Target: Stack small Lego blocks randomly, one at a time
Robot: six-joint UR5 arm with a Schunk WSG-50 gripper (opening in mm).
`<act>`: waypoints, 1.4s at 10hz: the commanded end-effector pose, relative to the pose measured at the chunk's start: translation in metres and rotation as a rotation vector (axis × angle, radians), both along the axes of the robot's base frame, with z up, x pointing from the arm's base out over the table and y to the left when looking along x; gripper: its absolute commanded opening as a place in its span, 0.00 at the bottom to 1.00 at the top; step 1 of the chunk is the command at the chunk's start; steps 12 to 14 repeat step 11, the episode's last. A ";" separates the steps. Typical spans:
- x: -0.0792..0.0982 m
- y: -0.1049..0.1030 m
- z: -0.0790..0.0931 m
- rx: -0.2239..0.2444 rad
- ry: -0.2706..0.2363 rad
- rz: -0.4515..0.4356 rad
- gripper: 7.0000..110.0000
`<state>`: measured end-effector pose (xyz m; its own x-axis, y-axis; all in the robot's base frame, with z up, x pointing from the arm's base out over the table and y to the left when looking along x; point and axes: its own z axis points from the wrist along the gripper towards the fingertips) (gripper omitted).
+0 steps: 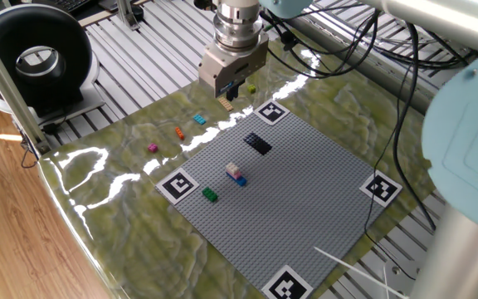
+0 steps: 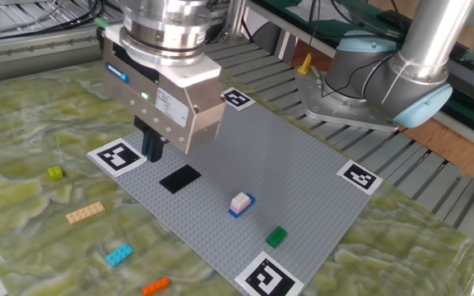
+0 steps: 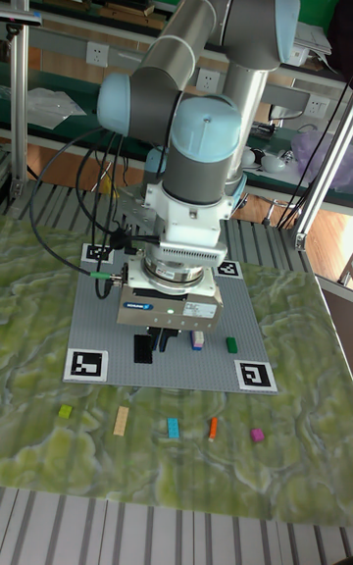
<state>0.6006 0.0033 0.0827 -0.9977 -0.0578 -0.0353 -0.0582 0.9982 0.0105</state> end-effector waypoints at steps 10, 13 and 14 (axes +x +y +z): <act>-0.002 -0.001 -0.003 0.021 0.050 -0.023 0.00; -0.001 0.000 -0.004 0.022 0.050 -0.023 0.00; -0.001 0.000 -0.004 0.022 0.050 -0.023 0.00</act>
